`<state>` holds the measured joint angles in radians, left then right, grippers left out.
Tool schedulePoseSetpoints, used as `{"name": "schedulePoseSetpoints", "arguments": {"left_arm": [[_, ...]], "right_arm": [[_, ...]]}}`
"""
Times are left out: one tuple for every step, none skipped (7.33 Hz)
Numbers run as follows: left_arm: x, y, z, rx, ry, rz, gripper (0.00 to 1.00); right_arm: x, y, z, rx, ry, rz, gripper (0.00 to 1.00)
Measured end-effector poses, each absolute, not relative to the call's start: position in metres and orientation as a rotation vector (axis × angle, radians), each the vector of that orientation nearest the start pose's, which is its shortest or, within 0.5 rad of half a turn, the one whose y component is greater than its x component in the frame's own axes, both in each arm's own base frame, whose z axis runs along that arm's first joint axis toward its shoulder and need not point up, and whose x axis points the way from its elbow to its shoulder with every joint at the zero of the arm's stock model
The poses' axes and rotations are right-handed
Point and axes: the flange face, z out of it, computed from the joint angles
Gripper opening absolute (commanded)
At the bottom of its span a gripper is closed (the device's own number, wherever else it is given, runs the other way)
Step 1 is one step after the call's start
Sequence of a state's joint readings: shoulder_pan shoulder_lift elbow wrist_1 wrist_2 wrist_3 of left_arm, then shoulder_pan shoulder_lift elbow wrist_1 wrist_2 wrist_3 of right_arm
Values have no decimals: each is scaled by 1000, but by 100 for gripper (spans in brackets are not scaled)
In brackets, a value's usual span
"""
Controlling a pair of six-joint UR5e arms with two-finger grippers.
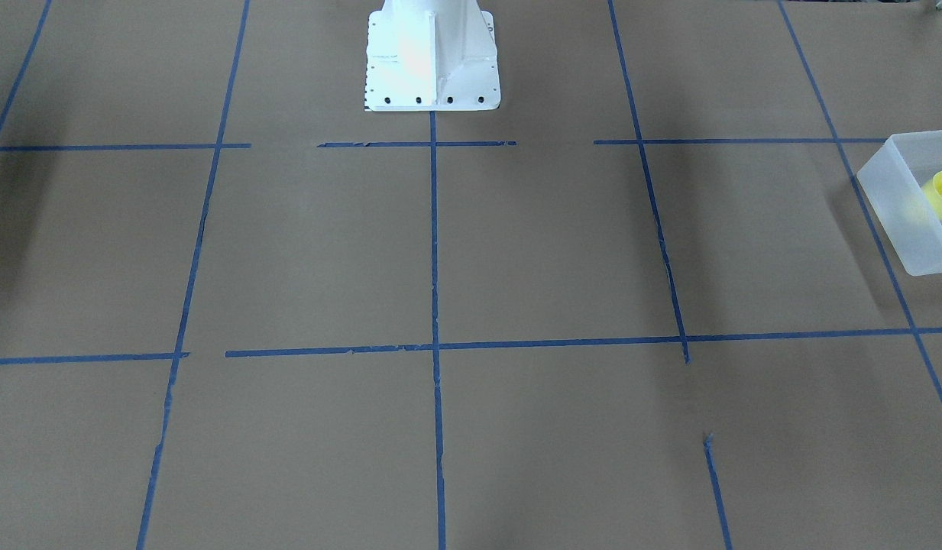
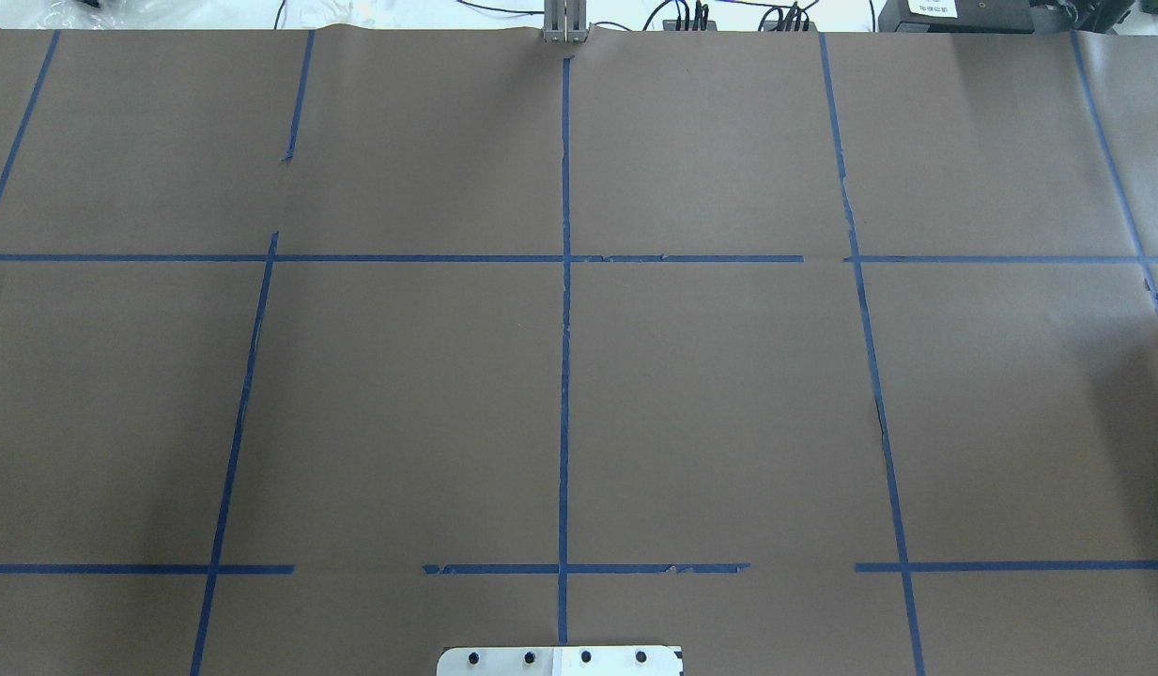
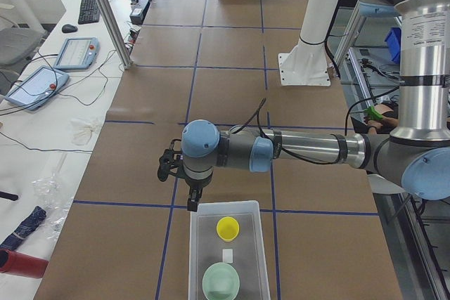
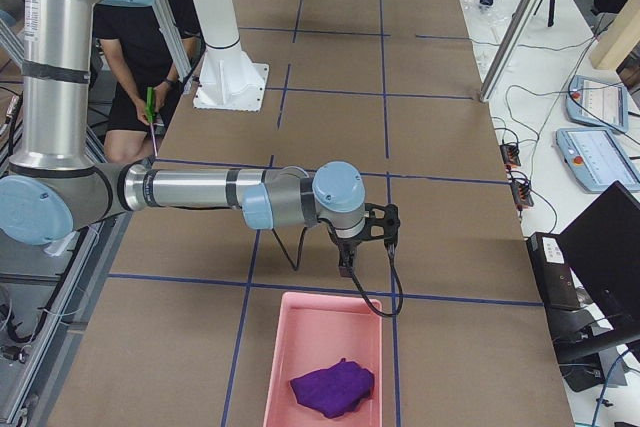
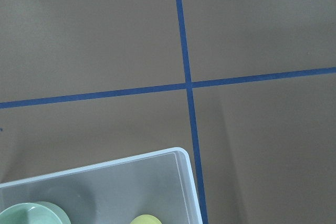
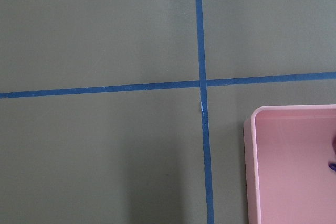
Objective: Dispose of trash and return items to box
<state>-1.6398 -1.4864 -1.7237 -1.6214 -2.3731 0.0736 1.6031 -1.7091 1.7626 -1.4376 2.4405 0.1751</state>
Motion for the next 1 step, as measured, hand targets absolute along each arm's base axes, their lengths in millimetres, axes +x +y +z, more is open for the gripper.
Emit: {"name": "schedulePoseSetpoints", "arguments": {"left_arm": [[-93, -457, 616, 169, 791, 52, 100]], "right_arm": [[71, -441, 607, 113, -878, 112, 100]]}}
